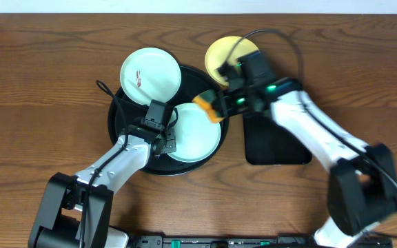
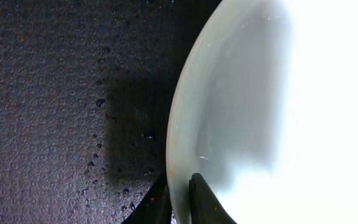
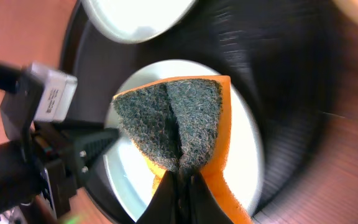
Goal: Clean dirty plates on tray and stack at the side
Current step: 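Drop the sponge into the black rectangular tray with the right gripper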
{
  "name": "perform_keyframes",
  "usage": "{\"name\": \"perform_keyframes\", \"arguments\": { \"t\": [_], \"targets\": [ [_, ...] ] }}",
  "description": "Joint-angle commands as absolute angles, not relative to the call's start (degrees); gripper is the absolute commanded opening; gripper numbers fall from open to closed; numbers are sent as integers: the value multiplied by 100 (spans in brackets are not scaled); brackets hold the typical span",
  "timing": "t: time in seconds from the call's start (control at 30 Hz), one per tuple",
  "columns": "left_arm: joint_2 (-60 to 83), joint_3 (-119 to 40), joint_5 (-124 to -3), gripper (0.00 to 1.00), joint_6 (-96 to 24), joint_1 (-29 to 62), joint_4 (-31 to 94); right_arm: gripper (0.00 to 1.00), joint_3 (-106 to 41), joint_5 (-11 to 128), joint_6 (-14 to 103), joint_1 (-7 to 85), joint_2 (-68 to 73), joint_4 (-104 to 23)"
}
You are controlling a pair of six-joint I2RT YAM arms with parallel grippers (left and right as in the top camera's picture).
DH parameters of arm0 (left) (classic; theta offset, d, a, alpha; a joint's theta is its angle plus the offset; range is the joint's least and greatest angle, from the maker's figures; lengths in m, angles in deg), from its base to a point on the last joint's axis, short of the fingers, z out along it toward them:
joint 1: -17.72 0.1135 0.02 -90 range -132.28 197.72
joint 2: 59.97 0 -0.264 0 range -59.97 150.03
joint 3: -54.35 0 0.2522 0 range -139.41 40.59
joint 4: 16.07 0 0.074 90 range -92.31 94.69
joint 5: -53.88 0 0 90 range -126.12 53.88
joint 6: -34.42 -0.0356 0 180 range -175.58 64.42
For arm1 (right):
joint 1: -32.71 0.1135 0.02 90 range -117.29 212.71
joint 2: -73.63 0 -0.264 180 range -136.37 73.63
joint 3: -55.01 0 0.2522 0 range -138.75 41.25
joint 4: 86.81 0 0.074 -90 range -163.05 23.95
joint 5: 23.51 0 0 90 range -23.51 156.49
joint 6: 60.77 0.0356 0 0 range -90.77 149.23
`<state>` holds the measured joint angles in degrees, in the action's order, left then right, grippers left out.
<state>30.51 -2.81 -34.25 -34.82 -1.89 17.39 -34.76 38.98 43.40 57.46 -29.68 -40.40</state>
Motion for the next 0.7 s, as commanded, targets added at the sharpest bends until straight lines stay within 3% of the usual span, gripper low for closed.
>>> {"name": "perform_keyframes", "arguments": {
  "t": [0.0, 0.17, 0.33, 0.67],
  "targets": [
    [3058, -294, -3434, 13, -3555, -196, 1753, 1, -3482, 4661, 4224, 5499, -2684, -3559],
    [3058, -294, -3434, 17, -3555, -196, 1753, 1, -3480, 5750, 4231, 5136, -2620, -2591],
    [3058, -294, -3434, 36, -3555, -196, 1746, 1, -3436, 7046, 4255, 5031, -2732, -2064],
    [3108, -270, -3436, 40, -3389, -196, 1663, 1, -2431, 7549, 4510, 5007, -2765, -3035]
  ]
}}
